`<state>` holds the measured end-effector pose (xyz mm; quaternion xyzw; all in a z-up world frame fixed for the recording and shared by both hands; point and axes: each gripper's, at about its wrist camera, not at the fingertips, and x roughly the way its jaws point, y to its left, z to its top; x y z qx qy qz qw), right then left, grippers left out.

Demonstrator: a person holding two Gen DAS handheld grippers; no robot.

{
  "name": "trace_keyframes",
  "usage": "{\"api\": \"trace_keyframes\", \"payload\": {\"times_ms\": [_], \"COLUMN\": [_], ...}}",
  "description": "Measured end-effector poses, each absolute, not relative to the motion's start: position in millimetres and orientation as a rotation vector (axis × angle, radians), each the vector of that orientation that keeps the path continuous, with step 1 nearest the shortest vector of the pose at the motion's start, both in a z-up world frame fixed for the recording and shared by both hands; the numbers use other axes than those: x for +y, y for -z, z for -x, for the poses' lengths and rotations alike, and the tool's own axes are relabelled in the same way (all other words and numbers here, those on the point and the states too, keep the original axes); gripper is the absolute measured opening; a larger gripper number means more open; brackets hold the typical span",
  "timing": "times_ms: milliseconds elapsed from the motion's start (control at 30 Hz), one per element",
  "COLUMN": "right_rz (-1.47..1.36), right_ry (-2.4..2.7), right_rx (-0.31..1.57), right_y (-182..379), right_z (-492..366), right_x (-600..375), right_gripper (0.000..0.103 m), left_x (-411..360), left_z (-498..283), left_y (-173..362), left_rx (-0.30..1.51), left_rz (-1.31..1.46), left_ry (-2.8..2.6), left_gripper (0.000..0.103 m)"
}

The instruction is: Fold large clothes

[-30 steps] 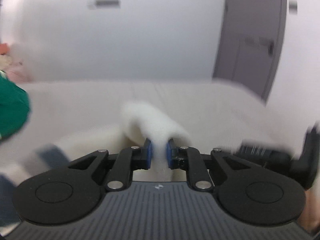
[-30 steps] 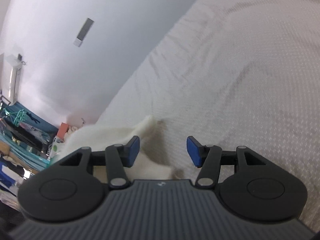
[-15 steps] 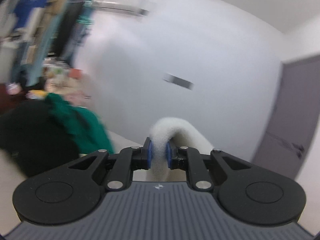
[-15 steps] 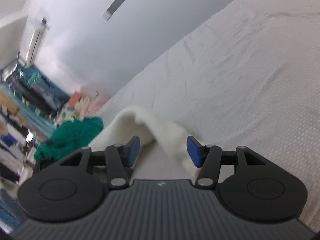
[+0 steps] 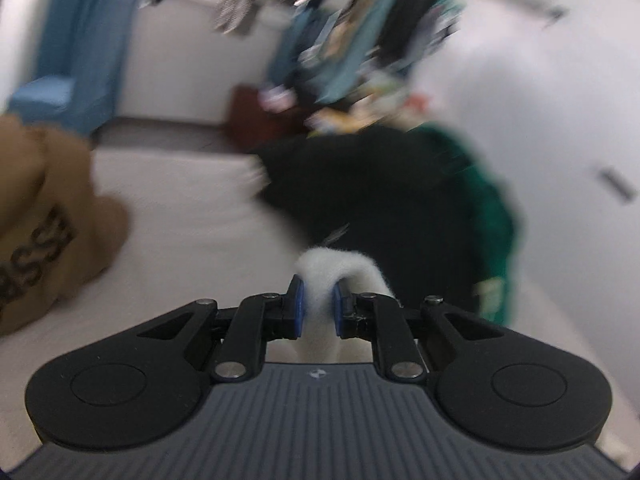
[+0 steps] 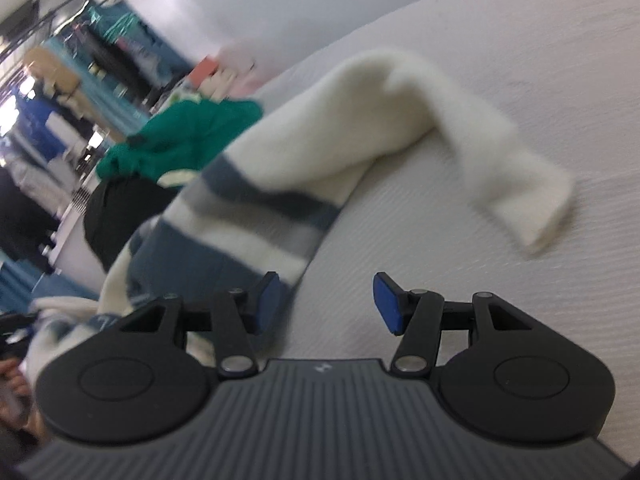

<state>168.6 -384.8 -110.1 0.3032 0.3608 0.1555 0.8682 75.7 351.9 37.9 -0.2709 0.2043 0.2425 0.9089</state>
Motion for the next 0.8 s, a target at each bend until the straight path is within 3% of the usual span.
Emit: {"api": "trace_keyframes", "payload": {"times_ms": [267, 367, 433, 533, 800], "right_rz": [-0.685, -0.674, -0.640, -0.590, -0.695], "right_ry": [-0.464, -0.511, -0.537, -0.563, -0.582], "right_rx": [0.821, 0.830, 0.834, 0.833, 0.826], "right_y": [130, 136, 139, 142, 146], "right_z": [-191, -205, -210, -212, -220], "right_x": [-360, -343, -337, -327, -332], "right_gripper": [0.056, 0.058, 0.066, 0.067, 0.068], "left_x": [377, 366, 363, 335, 241], "left_z": [-82, -82, -78, -60, -39], "left_y": [24, 19, 15, -2, -53], "left_rx": [0.565, 0.608, 0.617, 0.617, 0.549], "left_rz": [0.654, 0.620, 0.638, 0.587, 0.421], "left_ry": [-0.532, -0.489, -0.433, -0.392, -0.169], "left_gripper": [0.019, 0.033, 0.058, 0.066, 0.070]}}
